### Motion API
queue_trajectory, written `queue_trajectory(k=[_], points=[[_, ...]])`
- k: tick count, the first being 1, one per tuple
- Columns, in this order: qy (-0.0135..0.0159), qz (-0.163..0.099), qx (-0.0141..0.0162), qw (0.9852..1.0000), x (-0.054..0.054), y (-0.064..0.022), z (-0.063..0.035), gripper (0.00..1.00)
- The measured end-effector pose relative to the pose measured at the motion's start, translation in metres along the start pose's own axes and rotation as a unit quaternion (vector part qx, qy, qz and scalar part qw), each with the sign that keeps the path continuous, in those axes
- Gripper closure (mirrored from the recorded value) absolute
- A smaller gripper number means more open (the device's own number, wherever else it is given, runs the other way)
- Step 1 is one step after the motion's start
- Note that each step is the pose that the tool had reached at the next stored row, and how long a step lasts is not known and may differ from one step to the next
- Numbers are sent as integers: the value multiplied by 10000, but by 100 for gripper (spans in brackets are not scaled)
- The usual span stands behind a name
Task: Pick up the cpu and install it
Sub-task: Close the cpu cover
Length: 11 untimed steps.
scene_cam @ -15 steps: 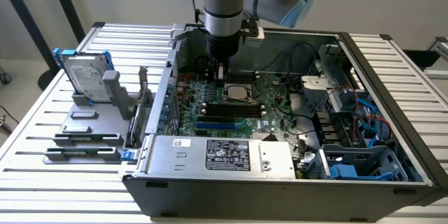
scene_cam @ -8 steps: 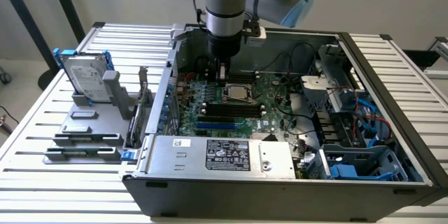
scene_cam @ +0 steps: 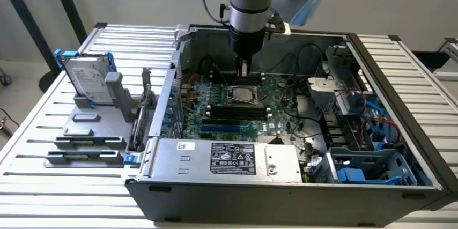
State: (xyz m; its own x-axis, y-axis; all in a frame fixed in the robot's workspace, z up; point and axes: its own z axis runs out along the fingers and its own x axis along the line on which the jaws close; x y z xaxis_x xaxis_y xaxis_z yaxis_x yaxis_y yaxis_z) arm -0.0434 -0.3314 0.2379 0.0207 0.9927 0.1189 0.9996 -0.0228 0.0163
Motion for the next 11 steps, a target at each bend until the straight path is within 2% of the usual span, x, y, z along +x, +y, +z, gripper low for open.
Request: queue_trajectory(k=[4,11], points=[[17,-1,4,10000,7,187,-83,89],[17,-4,20,10000,15,508,-264,89]])
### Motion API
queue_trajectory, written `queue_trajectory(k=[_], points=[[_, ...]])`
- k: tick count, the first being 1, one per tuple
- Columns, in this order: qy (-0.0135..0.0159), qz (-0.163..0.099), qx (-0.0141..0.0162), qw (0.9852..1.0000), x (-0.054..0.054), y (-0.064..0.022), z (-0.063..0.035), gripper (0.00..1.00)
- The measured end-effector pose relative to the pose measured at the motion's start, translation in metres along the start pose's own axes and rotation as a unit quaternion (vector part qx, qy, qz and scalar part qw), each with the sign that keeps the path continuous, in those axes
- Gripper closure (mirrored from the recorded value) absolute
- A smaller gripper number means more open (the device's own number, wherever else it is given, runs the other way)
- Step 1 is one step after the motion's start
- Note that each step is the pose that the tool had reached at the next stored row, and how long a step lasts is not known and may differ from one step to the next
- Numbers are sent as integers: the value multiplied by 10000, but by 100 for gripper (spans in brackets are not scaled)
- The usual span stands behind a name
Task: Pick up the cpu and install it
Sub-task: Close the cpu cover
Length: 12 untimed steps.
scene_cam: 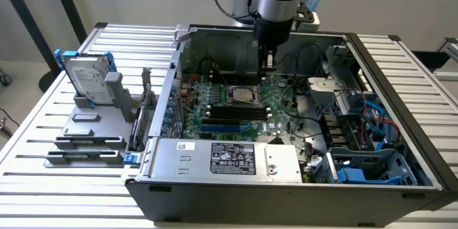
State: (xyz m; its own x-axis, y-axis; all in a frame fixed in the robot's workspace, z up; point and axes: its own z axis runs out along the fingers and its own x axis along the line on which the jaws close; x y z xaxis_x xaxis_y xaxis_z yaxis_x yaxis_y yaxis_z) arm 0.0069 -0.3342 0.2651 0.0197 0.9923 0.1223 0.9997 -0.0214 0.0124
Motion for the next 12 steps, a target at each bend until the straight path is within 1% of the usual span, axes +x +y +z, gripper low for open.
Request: queue_trajectory(k=[4,9,11,12], points=[[1,-2,22,10000,3,181,-66,89],[0,-4,53,10000,0,409,-75,89],[-2,-8,58,10000,1,475,-74,89],[-6,-10,58,10000,1,493,-67,89]])
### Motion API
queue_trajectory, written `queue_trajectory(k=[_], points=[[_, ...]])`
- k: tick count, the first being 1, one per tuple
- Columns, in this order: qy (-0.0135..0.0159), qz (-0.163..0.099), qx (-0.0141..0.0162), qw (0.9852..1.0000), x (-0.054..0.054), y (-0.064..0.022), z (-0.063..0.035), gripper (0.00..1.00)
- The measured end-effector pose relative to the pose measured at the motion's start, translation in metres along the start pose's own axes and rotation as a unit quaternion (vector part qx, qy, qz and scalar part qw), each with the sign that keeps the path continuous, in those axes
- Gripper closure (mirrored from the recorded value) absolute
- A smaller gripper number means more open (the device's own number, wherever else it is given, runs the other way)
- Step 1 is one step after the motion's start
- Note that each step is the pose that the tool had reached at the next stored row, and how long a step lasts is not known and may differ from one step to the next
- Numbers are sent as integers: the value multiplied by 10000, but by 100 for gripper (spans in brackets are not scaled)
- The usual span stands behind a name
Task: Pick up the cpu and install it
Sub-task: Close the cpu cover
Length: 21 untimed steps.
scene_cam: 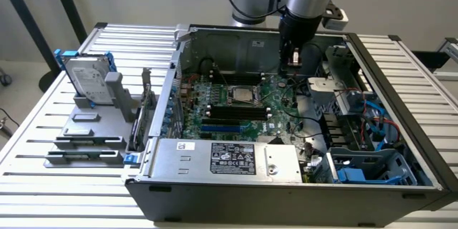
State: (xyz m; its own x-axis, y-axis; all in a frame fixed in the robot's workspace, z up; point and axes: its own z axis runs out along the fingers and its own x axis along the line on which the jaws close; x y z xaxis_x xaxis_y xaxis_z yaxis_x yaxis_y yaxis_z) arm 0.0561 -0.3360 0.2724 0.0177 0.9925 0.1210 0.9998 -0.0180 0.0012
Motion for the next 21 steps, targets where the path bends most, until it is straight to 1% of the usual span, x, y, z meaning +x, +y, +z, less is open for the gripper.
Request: queue_trajectory(k=[4,7,8,11,16,17,18,19,21], points=[[-61,-3,0,10000,-7,13,57,89],[-102,-8,0,9999,-14,16,108,89],[-110,-11,0,9999,-16,16,126,89],[-115,-18,0,9999,-22,16,179,89],[-115,-25,4,9999,-33,0,267,89],[-115,-23,21,9999,-34,-2,272,89],[-117,-17,68,9999,-34,-4,271,89],[-118,-11,128,9998,-35,-4,271,89],[-118,1,233,9997,-34,-8,272,89]])
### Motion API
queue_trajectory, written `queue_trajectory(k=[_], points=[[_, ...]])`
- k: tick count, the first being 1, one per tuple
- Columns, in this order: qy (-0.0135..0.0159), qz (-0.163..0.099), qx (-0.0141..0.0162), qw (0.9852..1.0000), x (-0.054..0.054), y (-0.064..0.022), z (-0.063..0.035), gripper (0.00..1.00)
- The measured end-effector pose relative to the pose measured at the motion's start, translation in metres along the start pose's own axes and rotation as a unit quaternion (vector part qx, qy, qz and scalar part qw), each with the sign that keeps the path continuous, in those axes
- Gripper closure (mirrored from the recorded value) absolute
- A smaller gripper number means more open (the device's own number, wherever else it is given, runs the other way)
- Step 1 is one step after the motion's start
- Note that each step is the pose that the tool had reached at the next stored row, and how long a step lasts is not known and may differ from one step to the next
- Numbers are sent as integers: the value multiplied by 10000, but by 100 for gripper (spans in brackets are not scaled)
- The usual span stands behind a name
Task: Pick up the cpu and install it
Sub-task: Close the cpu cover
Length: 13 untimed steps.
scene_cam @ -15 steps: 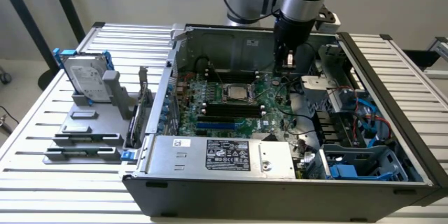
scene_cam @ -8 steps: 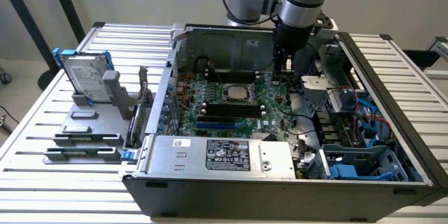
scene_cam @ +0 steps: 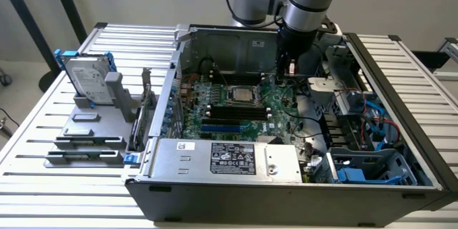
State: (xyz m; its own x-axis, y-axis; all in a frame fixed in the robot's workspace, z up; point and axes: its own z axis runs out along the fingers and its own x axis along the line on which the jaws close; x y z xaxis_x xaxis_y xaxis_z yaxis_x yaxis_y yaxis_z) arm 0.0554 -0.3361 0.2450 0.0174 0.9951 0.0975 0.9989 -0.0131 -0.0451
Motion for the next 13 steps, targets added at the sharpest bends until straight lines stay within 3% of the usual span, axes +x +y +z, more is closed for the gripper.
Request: queue_trajectory(k=[6,13], points=[[-4,29,311,9995,-1,-65,3,89],[-22,80,824,9966,-3,-166,7,89]])
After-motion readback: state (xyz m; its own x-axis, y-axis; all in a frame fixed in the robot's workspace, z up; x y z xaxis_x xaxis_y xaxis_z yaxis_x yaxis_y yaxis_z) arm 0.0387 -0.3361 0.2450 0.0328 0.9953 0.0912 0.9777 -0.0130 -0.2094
